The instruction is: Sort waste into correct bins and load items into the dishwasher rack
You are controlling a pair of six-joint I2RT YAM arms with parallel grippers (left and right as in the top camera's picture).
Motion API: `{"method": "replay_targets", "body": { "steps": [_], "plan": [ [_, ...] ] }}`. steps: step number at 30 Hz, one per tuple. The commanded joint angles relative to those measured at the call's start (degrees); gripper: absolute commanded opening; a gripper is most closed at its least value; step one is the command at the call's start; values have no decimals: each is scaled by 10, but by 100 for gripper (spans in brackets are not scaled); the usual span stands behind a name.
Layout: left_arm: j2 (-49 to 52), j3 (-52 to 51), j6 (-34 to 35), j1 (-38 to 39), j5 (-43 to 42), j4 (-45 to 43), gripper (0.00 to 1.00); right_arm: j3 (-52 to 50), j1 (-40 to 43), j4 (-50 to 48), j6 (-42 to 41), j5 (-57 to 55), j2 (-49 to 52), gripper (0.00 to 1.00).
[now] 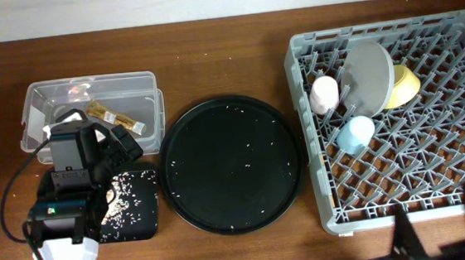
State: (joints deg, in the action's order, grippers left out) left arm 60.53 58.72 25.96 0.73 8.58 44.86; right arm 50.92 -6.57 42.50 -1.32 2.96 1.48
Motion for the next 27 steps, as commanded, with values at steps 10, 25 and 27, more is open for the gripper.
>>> {"method": "replay_targets", "body": {
  "steps": [10, 25, 27],
  "plan": [
    [-3, 4, -7, 0, 4, -2, 99, -506, 3, -512, -73, -4, -12, 98],
    [-3, 4, -7, -1, 4, -2, 99, -506, 47, -383, -21, 0, -12, 98],
    [-3, 4, -7, 0, 4, -2, 99, -506, 47, -382, -21, 0, -12, 99]
  ]
}}
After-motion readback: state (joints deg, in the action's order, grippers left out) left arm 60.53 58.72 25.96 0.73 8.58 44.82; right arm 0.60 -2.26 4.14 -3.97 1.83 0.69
